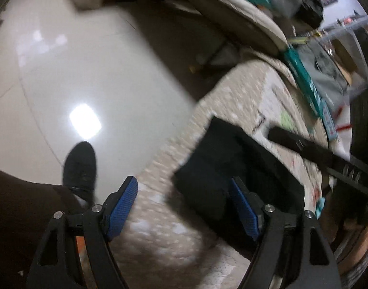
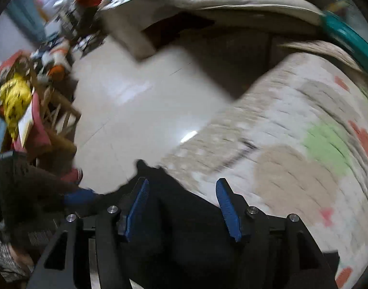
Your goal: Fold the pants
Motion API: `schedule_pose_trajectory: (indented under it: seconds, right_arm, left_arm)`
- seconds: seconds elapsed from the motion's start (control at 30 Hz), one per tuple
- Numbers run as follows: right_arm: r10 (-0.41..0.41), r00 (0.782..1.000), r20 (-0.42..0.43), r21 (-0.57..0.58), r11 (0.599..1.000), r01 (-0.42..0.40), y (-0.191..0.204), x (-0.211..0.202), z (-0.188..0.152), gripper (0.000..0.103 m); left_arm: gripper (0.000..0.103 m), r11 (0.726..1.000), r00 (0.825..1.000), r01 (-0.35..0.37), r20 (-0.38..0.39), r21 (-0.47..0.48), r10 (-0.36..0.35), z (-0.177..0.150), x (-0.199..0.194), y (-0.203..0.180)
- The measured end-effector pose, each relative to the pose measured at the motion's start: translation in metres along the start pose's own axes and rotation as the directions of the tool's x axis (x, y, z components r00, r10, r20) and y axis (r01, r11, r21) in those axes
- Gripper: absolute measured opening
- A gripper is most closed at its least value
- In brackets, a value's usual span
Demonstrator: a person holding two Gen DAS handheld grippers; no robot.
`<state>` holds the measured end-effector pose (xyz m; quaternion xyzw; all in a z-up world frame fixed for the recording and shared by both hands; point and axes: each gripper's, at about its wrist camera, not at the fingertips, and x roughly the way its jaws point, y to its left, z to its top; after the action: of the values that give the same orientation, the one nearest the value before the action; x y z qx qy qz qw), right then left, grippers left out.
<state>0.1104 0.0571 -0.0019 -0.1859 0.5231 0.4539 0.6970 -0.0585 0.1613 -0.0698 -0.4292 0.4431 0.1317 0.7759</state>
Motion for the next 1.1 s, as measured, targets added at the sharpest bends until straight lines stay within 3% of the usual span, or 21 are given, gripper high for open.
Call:
schedule_pose_trajectory:
  seconds: [0.13, 0.23, 0.3, 0.33, 0.37, 0.4, 0.5, 0.53, 0.83, 1.1]
  right_arm:
    - [-0.029, 0.994, -0.105, -0.104, 0.994, 0.018, 0.030, 0.041, 0.020, 0.063]
    - [-0.041, 0.983, -0.177, -0.136, 0.991, 0.017, 0.040, 0.069, 0.027, 0.063]
    - [-0.062, 0.973, -0.222, -0.183, 0.983, 0.020, 0.052, 0.085, 0.024, 0.049]
    - [-0.096, 0.971, -0.220, -0.219, 0.975, 0.047, 0.054, 0.090, 0.023, 0.024]
    - [-0.122, 0.965, -0.232, -0.250, 0.966, 0.062, 0.057, 0.094, 0.020, 0.021]
    - [-0.135, 0.964, -0.228, -0.257, 0.964, 0.075, 0.060, 0.095, 0.019, 0.020]
    - [-0.132, 0.972, -0.193, -0.246, 0.966, 0.082, 0.064, 0.081, 0.020, 0.017]
    - [-0.128, 0.977, -0.172, -0.240, 0.967, 0.085, 0.066, 0.073, 0.019, 0.017]
    - [-0.105, 0.994, -0.005, -0.162, 0.981, 0.103, 0.062, -0.001, 0.007, 0.017]
    - [-0.106, 0.986, 0.127, 0.014, 0.994, 0.105, 0.018, -0.075, -0.040, 0.017]
  left_arm:
    - [0.078, 0.995, 0.994, 0.038, -0.094, -0.094, -0.047, 0.002, 0.033, 0.009]
    - [0.080, 0.992, 0.995, 0.051, -0.081, -0.112, -0.061, 0.005, 0.035, 0.008]
    - [0.080, 0.996, 0.993, 0.041, -0.106, -0.080, -0.049, 0.006, 0.039, 0.001]
    - [0.076, 0.998, 0.993, 0.028, -0.117, -0.060, -0.035, 0.005, 0.040, -0.002]
    - [0.071, 0.999, 0.992, 0.031, -0.120, -0.042, -0.035, 0.006, 0.039, -0.005]
    - [0.058, 0.999, 0.992, 0.040, -0.120, -0.028, -0.043, 0.005, 0.035, -0.005]
    - [0.027, 0.996, 0.989, 0.087, -0.126, 0.022, -0.084, 0.007, 0.025, -0.014]
    - [0.024, 0.994, 0.986, 0.108, -0.132, 0.026, -0.103, 0.006, 0.022, -0.017]
    - [0.024, 0.976, 0.985, 0.166, -0.066, 0.144, -0.158, -0.004, -0.021, -0.055]
    - [0.024, 0.933, 0.976, 0.199, -0.144, 0.301, -0.162, -0.039, -0.019, -0.127]
